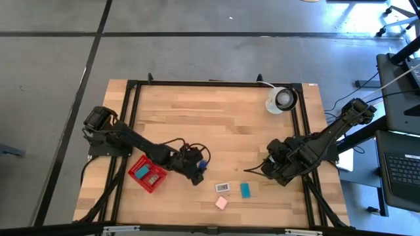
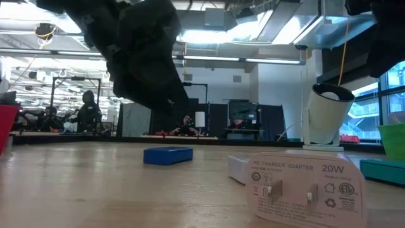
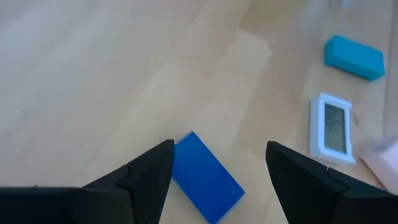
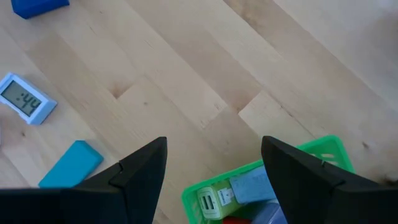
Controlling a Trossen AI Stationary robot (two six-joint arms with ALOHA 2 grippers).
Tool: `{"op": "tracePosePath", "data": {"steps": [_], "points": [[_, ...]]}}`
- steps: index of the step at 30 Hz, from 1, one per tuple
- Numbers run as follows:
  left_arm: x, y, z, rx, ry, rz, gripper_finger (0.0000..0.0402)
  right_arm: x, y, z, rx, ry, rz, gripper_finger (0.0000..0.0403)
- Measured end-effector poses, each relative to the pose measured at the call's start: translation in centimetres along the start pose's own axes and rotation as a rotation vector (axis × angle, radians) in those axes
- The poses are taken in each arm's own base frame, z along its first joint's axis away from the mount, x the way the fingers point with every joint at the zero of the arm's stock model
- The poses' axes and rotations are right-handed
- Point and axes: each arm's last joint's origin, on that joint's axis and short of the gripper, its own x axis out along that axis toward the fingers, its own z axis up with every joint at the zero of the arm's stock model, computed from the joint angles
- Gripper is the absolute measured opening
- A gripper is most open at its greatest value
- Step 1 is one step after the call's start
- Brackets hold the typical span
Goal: Pick & Place Office items
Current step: Put the blue digital clock into the red bin
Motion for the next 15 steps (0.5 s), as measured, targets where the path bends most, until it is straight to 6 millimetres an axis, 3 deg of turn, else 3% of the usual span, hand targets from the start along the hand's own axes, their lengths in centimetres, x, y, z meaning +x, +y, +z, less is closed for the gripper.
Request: {"op": "tracePosePath", "data": {"steps": [8, 15], "points": [[-0.1, -0.6, -0.9, 0.058, 0.003, 0.009, 0.0255, 0.2, -0.1, 0.5, 0.024, -0.005, -0.008, 0.0263], [1.3, 0.5, -0.9, 0.018, 0.142, -0.038, 0.0296, 0.5, -0.2, 1.0, 0.05, -0.006, -0.018, 0.0263]]}}
